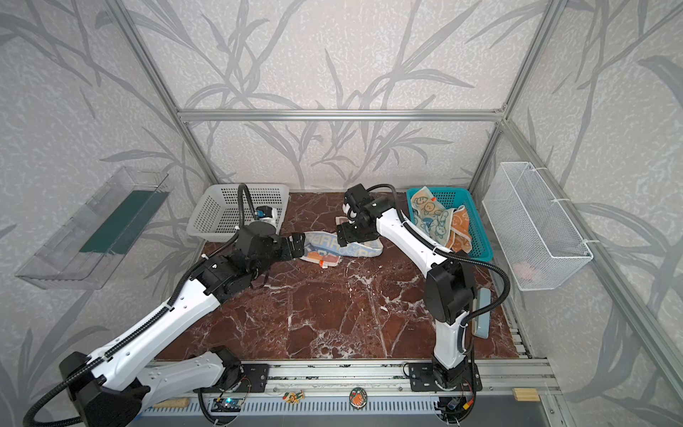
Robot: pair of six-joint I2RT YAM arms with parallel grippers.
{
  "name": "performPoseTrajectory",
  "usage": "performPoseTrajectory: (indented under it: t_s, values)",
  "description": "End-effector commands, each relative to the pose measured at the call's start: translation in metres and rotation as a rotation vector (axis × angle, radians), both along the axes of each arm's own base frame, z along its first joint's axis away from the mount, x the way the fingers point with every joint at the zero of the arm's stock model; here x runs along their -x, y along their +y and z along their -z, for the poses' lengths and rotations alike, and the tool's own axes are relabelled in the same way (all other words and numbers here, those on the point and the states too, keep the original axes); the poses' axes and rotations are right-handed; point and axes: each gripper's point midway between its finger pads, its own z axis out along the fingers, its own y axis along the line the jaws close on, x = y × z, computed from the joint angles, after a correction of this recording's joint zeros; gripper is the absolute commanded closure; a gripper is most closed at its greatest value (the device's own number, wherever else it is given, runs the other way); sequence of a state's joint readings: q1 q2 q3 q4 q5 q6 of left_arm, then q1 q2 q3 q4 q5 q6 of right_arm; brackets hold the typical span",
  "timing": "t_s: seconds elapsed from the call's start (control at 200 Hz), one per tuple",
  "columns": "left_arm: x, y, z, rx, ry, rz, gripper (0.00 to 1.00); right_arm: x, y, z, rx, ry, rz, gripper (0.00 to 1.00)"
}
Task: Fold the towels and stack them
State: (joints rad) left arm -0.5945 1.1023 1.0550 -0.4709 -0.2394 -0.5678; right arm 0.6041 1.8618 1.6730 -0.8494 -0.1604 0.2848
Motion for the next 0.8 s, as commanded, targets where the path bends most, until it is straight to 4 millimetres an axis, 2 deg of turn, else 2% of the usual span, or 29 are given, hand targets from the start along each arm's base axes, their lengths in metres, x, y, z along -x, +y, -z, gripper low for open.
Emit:
performPoseTrajectory:
  t_s: [0.0, 0.07, 0.195, 0.44, 0.795]
  values:
    - [0.004, 0.003, 0.015, 0.04, 0.057, -0.015, 0.01, 0.002, 0.02, 0.013, -0.092, -0.011, -0.014, 0.17]
    - [0.004, 0.004, 0.019, 0.048, 0.067, -0.018, 0.01, 0.012, 0.027, 0.032, -0.082, 0.053, -0.034, 0.19]
    - [0.007, 0.004, 0.024, 0.06, 0.082, -0.014, 0.01, 0.021, 0.043, 0.054, -0.084, 0.108, -0.047, 0.25]
    - [0.014, 0.007, 0.032, 0.065, 0.102, -0.009, 0.01, 0.013, 0.057, 0.087, -0.062, 0.16, -0.014, 0.36]
    - [0.017, 0.009, 0.04, 0.076, 0.122, -0.008, 0.01, 0.001, 0.056, 0.118, 0.071, 0.146, -0.003, 0.43]
